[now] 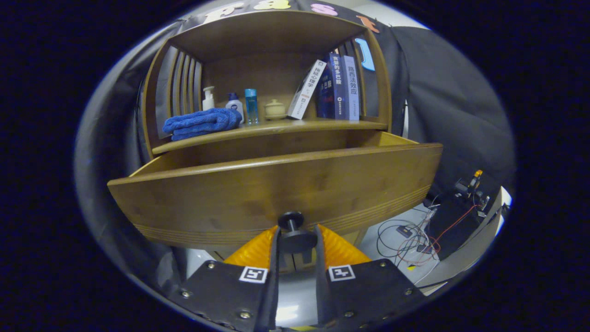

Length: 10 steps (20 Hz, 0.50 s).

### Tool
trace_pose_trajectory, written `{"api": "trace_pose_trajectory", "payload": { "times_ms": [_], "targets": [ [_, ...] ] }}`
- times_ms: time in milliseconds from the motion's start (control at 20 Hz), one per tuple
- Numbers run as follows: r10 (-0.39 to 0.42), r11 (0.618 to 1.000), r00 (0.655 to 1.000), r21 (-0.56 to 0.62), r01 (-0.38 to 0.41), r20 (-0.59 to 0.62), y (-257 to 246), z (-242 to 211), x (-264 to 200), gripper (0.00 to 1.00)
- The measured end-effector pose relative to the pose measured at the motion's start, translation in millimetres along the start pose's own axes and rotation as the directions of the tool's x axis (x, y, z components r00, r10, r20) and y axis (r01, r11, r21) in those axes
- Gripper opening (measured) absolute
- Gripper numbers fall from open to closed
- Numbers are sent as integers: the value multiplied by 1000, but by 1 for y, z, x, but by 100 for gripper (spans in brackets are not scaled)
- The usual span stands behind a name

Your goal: Pull open the drawer, take out the items inside it, and place them on the countertop above the cabinet.

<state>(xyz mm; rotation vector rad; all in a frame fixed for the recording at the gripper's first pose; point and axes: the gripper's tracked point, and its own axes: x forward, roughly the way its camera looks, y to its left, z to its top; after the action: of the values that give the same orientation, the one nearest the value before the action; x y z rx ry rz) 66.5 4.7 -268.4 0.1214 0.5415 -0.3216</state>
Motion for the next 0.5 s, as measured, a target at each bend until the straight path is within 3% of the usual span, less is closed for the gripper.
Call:
{"api": "trace_pose_trajectory", "payload": {
  "times_ms": [500],
  "targets": [
    [-47,998,999,31,48,-26,-10,-14,-29,34]
  ]
}}
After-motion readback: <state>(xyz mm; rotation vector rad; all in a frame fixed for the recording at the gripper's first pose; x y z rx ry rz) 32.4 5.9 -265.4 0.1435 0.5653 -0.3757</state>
